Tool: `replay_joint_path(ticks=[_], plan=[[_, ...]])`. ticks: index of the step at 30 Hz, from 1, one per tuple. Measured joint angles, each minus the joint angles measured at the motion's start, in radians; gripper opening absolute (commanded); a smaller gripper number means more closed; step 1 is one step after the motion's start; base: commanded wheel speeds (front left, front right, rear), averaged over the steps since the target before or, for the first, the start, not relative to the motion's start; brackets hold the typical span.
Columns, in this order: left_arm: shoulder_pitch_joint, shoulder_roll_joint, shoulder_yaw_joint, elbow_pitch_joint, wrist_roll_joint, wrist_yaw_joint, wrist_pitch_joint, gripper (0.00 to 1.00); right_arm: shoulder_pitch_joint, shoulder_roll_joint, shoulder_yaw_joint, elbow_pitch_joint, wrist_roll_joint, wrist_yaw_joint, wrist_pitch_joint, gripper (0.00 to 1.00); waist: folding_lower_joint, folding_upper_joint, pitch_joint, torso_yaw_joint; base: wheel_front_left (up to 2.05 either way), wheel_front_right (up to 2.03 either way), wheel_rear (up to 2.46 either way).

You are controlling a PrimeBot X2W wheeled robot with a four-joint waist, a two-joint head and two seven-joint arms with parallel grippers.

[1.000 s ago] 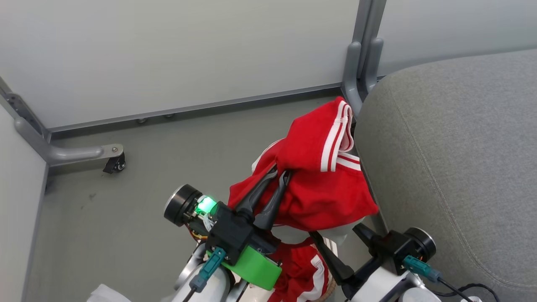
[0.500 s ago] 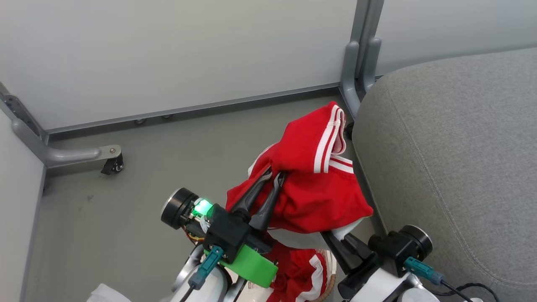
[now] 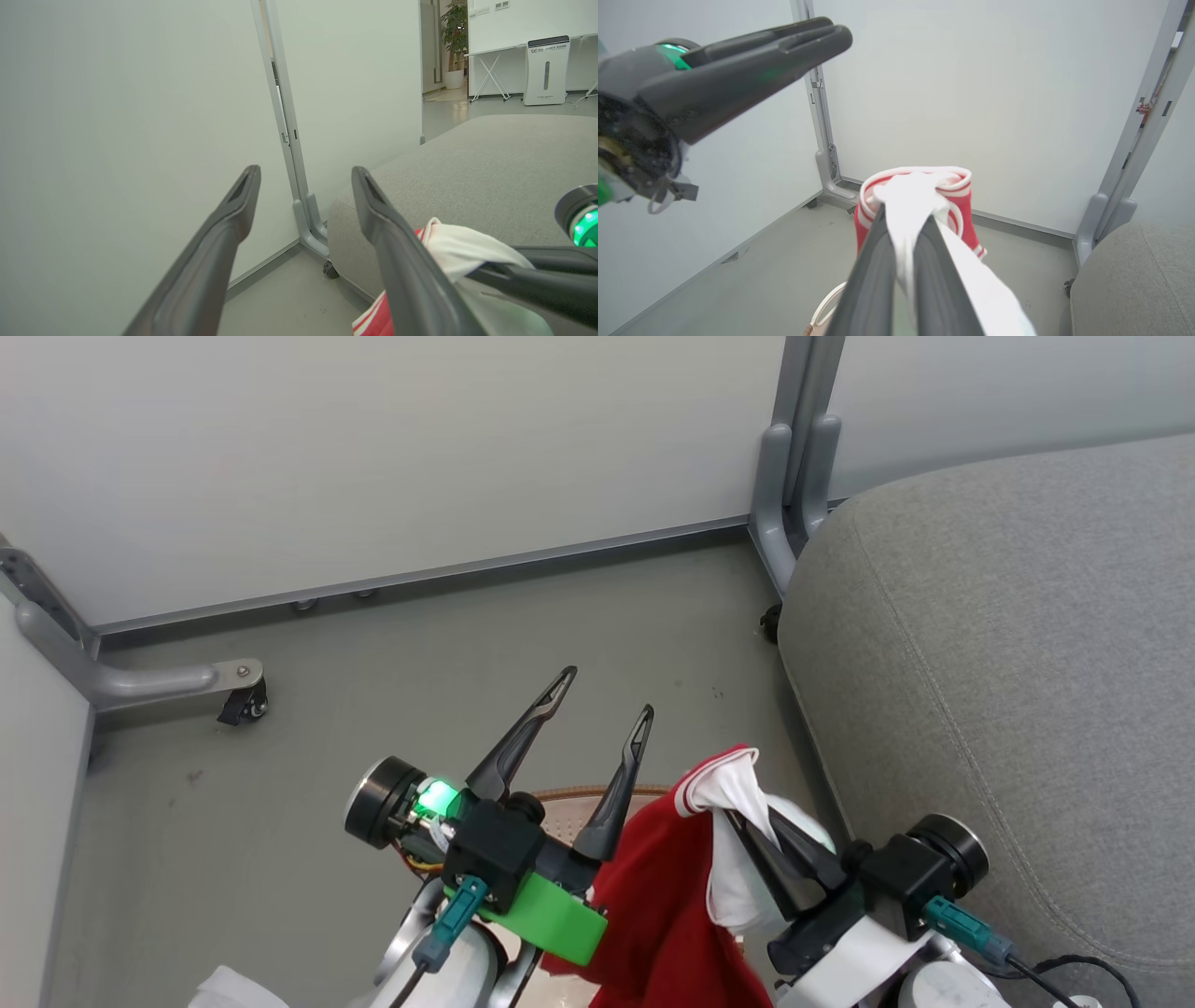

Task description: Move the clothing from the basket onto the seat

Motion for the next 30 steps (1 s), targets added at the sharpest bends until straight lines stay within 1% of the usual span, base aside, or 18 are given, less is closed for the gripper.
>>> replay_joint_path(ticks=[14, 24, 30], plan=[[0.019, 0.000, 0.021, 0.018, -0.009, 0.001, 0.000, 1.00, 0.003, 0.015, -0.065, -0.042, -0.016, 0.000, 0.000, 0.00, 0.0000, -0.0001, 0.009, -0.005, 0.00, 0.00, 0.00], [0.038, 0.001, 0.052, 0.053, -0.043, -0.014, 0.000, 1.00, -0.053, 0.025, -0.133, -0.167, -0.043, 0.000, 0.000, 0.00, 0.0001, 0.0000, 0.063, -0.039, 0.00, 0.00, 0.00], [0.041, 0.026, 0.054, 0.051, -0.030, -0.036, 0.000, 1.00, -0.100, 0.026, -0.168, -0.264, -0.060, 0.000, 0.000, 0.00, 0.0001, 0.0000, 0.112, -0.088, 0.00, 0.00, 0.00]])
